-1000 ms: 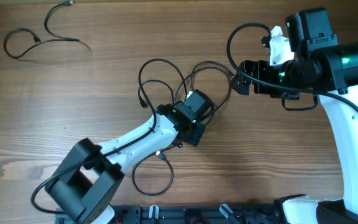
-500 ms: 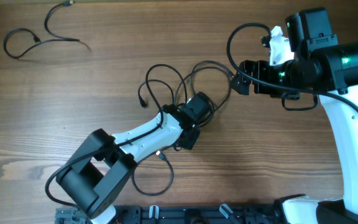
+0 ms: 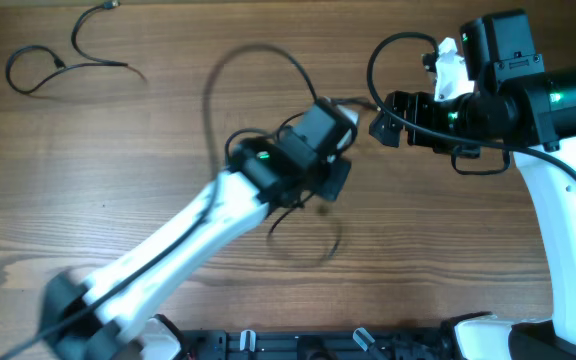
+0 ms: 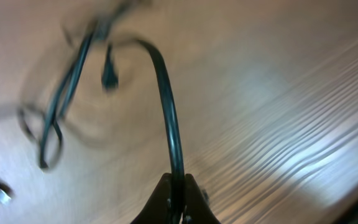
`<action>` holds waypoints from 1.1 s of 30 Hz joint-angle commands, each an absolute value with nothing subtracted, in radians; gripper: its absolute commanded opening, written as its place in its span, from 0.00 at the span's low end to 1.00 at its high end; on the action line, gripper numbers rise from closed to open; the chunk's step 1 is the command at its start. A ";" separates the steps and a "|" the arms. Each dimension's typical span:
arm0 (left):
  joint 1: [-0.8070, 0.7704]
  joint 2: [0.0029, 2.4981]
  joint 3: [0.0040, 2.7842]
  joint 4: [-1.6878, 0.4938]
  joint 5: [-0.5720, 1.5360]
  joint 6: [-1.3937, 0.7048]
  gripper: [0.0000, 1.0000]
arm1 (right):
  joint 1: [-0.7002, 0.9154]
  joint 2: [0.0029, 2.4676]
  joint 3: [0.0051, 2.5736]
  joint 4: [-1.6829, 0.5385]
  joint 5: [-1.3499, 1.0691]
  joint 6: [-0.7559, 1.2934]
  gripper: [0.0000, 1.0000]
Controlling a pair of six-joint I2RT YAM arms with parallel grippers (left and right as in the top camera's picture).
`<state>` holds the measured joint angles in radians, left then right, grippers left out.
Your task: Untangle cables
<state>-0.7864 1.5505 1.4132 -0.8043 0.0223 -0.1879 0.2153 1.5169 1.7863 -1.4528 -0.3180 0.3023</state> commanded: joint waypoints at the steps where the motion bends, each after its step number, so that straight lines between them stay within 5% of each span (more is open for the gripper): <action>1: -0.777 1.422 1.508 -0.769 0.037 -0.178 0.04 | 0.220 1.517 1.781 -1.449 -0.334 0.318 0.99; 17: -0.724 1.072 1.526 -0.265 0.029 -0.245 0.04 | 0.220 1.517 1.781 -1.447 -0.334 0.318 1.00; 22: -0.724 1.203 1.526 -0.431 0.047 -0.413 0.04 | 0.220 1.517 1.781 -1.438 -0.334 0.344 1.00; 29: -0.724 1.280 1.523 -0.364 0.076 -0.609 0.04 | 0.220 1.517 1.780 -1.444 -0.330 0.343 1.00; 33: -0.722 1.243 1.523 -0.265 0.168 -0.953 0.04 | 0.220 1.517 1.779 -1.459 -0.329 0.335 1.00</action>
